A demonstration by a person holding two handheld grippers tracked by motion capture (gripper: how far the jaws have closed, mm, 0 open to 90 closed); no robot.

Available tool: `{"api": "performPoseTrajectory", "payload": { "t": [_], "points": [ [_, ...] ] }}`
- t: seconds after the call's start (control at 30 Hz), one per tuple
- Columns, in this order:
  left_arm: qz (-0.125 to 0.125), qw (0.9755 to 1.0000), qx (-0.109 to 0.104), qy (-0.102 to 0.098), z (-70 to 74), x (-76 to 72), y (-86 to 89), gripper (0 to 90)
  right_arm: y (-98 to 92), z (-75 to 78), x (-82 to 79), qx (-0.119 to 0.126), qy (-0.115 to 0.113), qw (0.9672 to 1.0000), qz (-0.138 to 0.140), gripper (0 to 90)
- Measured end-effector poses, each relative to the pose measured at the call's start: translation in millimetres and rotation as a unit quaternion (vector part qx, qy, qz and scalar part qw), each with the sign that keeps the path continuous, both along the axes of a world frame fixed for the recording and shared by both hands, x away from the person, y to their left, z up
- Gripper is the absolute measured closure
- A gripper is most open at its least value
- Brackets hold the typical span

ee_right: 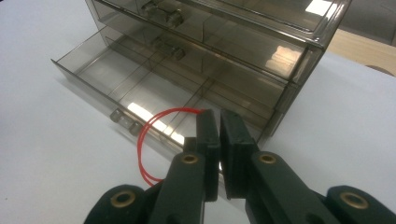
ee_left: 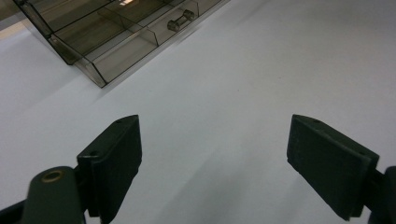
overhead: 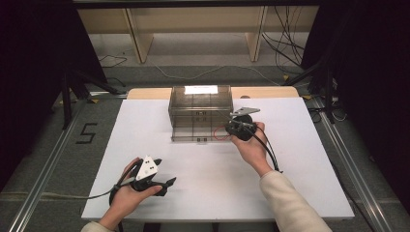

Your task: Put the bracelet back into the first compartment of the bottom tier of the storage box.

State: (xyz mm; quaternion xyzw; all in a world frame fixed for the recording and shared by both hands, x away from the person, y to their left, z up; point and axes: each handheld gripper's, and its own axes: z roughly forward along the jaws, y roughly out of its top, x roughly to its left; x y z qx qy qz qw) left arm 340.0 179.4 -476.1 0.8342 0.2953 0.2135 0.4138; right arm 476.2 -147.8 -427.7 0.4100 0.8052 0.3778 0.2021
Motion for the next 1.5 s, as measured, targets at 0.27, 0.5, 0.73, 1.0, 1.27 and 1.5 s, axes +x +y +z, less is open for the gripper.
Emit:
{"api": "performPoseTrajectory", "payload": {
  "t": [0.27, 0.5, 0.73, 1.0, 1.27, 1.5],
  "points": [
    [0.001, 1.0000, -0.002, -0.001, -0.3, -0.2, -0.5, 17.9, 5.9, 2.1, 2.2, -0.001, -0.003, 1.0000, 0.005, 87.1],
    [0.001, 1.0000, -0.002, -0.002, -0.3, -0.2, -0.5, 17.9, 11.3, 2.3, 3.7, 0.000, -0.001, 1.0000, 0.007, 87.2],
    [0.000, 1.0000, 0.000, -0.002, -0.1, -0.2, -0.5, 17.9, 16.9, 3.8, 5.0, -0.001, -0.004, 0.9999, 0.012, 87.2],
    [-0.001, 1.0000, -0.001, -0.001, -0.2, -0.2, -0.5, 17.9, 22.0, 3.2, 6.4, 0.000, -0.002, 0.9999, 0.016, 87.2],
    [-0.001, 1.0000, -0.001, -0.001, -0.1, -0.1, -0.7, 17.9, 27.6, 3.8, 7.9, -0.003, -0.002, 0.9998, 0.021, 87.2],
    [-0.001, 1.0000, -0.001, -0.002, -0.1, -0.1, -0.6, 17.9, 33.4, 4.4, 9.1, -0.001, -0.002, 0.9997, 0.025, 87.2]
  ]
}}
